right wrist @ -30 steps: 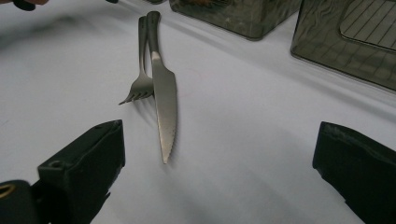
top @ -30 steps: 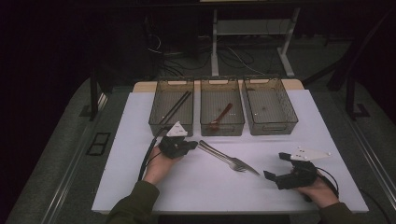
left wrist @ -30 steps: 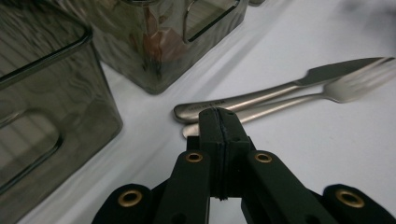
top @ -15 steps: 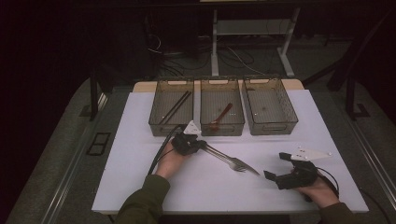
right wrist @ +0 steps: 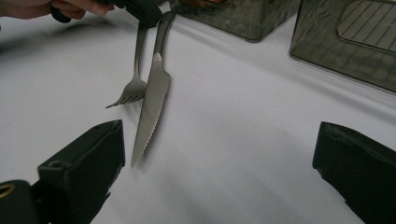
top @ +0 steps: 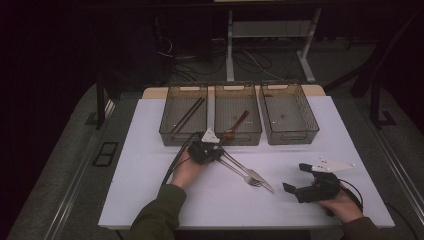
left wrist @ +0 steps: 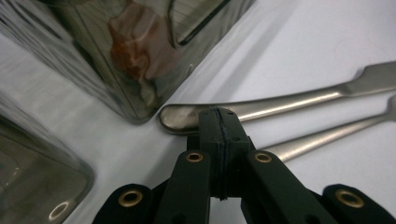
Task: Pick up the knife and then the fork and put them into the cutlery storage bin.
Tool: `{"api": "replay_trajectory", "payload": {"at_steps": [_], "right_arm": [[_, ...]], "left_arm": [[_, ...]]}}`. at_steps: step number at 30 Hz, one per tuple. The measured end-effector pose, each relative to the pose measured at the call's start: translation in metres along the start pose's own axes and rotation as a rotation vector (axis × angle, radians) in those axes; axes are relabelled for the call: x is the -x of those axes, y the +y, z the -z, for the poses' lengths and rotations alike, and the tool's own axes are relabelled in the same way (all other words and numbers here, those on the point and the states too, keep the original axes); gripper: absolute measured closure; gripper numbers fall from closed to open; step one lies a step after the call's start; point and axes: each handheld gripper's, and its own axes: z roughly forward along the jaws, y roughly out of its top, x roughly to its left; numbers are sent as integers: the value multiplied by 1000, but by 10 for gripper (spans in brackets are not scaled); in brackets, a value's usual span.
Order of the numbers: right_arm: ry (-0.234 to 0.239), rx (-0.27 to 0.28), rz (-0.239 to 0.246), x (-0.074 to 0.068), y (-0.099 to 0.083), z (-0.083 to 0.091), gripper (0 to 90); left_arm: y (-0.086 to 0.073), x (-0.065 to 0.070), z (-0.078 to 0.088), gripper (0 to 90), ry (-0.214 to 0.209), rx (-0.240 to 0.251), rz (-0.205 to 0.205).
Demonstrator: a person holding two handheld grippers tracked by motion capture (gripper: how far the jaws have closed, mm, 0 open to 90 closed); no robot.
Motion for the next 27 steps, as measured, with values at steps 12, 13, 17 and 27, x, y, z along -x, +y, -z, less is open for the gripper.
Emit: {"api": "replay_trajectory", "payload": {"at_steps": [12,13,17,27], "right_arm": [[-1,0,-3,0,0,1,18],[-2,0,-3,0,0,1,18],[-3,2,-3,0,0,1,18],[-4,3,-4,0,0,1,18]], "left_arm": [[-6,9,16,890,-9,-81,-40],[-8,9,18,890,-16,-82,-35],[-14,11,27,890,-48,-98,-21],[-28,22,44,890,-98,-126,-35]]}}
